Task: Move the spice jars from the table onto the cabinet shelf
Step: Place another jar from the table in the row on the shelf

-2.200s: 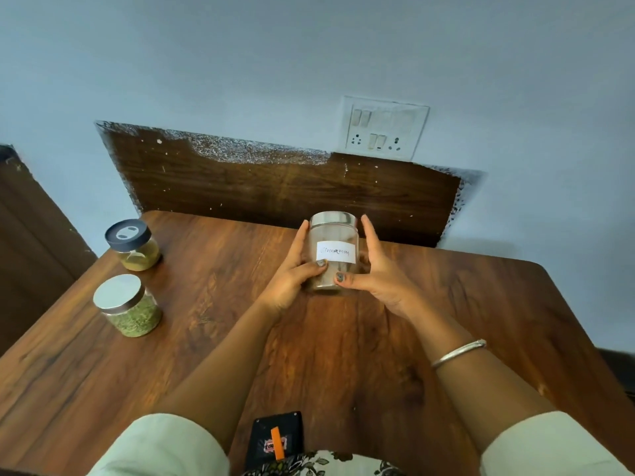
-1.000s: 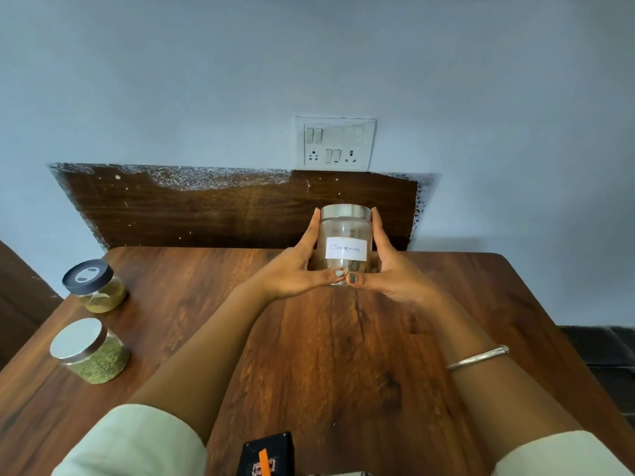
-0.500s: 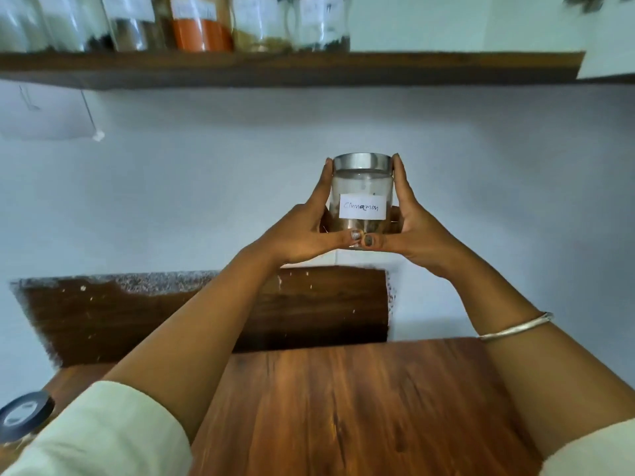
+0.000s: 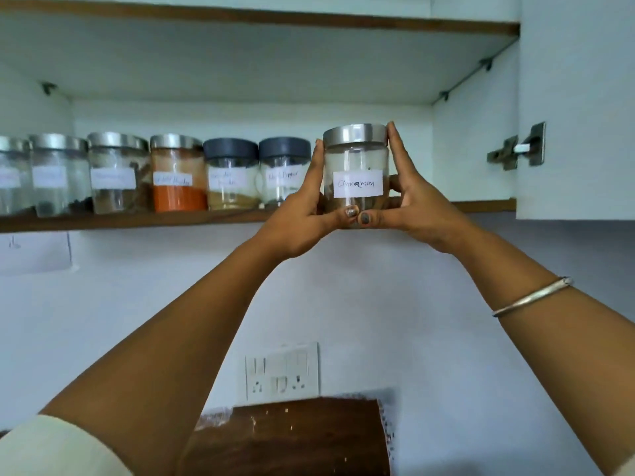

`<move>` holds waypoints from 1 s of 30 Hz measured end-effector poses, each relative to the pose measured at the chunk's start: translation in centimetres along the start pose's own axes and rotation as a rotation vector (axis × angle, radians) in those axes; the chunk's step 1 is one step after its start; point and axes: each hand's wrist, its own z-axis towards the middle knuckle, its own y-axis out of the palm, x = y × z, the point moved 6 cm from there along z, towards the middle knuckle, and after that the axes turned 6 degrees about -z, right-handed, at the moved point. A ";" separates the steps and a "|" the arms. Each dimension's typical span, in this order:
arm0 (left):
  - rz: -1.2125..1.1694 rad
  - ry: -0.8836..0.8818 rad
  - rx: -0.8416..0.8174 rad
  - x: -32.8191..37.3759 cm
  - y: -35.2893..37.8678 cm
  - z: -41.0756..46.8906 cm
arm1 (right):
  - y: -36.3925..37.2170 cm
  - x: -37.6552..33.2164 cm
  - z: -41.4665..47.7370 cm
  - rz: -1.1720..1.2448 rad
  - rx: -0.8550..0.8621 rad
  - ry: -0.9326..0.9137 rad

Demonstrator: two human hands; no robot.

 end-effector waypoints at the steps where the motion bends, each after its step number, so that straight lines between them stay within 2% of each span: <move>1: 0.021 0.004 0.013 0.2 -0.1 0.6 | -0.5 0.0 0.6 -0.010 0.009 -0.006; 12: 0.201 -0.026 0.101 -2.0 0.5 3.6 | -0.7 3.6 4.1 -0.107 0.036 0.025; 17: 0.192 -0.015 0.211 -2.6 0.1 3.6 | -0.6 4.3 4.8 -0.175 0.058 0.067; 19: 0.242 0.000 0.303 -2.7 -0.2 3.6 | -0.4 4.5 5.1 -0.245 0.058 0.114; 22: 0.310 -0.068 0.411 -3.6 -0.4 3.6 | -0.1 4.9 5.4 -0.306 0.079 0.173; 30: 0.394 -0.089 0.547 -4.3 -0.8 3.7 | 0.6 5.9 5.7 -0.547 0.134 0.262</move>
